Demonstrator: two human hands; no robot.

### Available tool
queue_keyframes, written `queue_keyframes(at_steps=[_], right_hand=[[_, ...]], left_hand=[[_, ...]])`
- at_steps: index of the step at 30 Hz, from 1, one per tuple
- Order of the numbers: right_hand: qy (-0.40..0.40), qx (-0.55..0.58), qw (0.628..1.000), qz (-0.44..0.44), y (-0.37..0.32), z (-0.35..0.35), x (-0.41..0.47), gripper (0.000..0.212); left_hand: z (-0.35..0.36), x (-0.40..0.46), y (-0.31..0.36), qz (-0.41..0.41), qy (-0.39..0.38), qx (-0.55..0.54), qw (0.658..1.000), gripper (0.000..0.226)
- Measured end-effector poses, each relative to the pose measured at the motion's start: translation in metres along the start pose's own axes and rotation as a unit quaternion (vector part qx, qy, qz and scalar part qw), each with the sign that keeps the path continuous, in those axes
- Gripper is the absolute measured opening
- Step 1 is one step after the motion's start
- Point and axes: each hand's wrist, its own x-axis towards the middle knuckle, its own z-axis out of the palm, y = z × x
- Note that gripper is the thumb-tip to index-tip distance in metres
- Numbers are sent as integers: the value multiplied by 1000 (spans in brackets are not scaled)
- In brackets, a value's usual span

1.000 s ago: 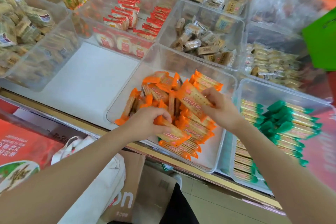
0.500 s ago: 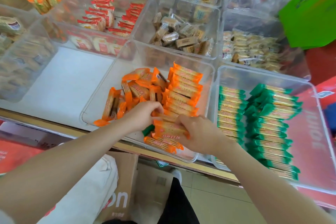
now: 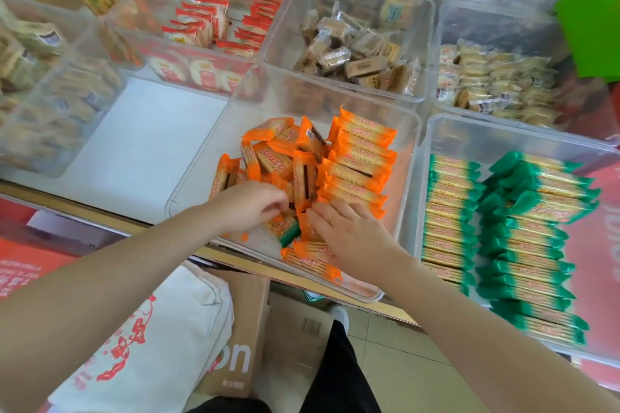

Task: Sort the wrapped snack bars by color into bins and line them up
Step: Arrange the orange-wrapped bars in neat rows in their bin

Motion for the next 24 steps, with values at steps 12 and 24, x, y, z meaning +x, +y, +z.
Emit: queue_keyframes(at_steps=[12,24], right_hand=[[-61,161,982,84,20,-17,-5,41],[102,353,921,132,28,-15,-8,13]], left_hand=[[23,46,8,227,-187,473,830,54],[1,40,16,167,-145,315,923,61]])
